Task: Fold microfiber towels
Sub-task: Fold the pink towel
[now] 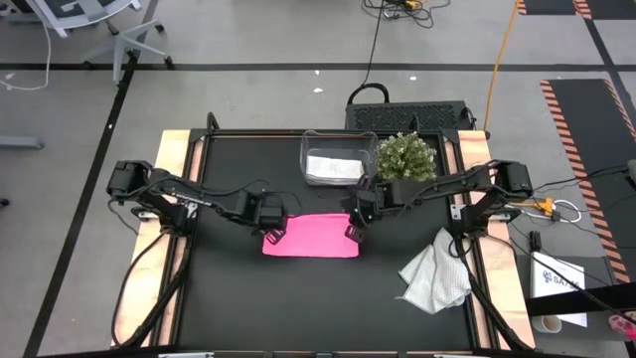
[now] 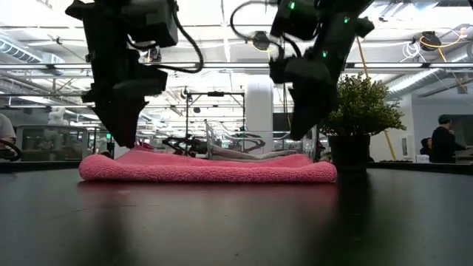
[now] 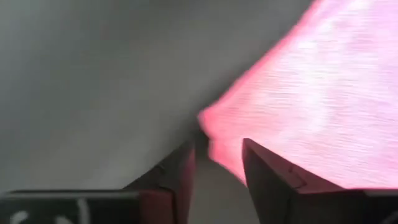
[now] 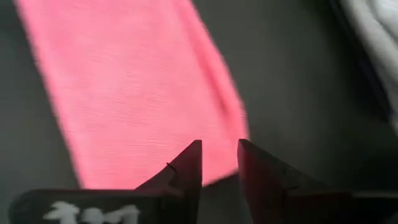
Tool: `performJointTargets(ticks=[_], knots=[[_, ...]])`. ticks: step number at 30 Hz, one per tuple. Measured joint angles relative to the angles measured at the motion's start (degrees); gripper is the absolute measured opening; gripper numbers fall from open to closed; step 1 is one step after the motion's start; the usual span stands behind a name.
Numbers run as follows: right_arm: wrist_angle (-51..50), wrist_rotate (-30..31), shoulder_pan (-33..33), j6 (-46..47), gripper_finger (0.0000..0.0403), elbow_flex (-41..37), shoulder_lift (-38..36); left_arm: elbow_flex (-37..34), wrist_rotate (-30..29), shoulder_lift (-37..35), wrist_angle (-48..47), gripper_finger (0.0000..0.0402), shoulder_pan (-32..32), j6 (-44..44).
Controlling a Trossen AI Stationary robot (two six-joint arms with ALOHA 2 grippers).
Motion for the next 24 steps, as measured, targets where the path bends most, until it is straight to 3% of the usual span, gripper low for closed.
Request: performJointTargets(ticks=[9,17,24], knots=[[10.78,0.46,8.39,4.50,0.0007,-0.27,-0.81,0.02,2.38,-2.21,8.14,0.0010,-6.93,-4.68],[28.56,3.08,10.82,10.90,0.0001,-7.20,0.22,0.09,-1.76,1.66,21.86,0.0004,-13.13,-5.32],[43.81,3.04,12.42,11.57,0.0000,-8.03,7.25,0.04,-5.70,7.45,30.35,0.0002,-13.95,0.13]])
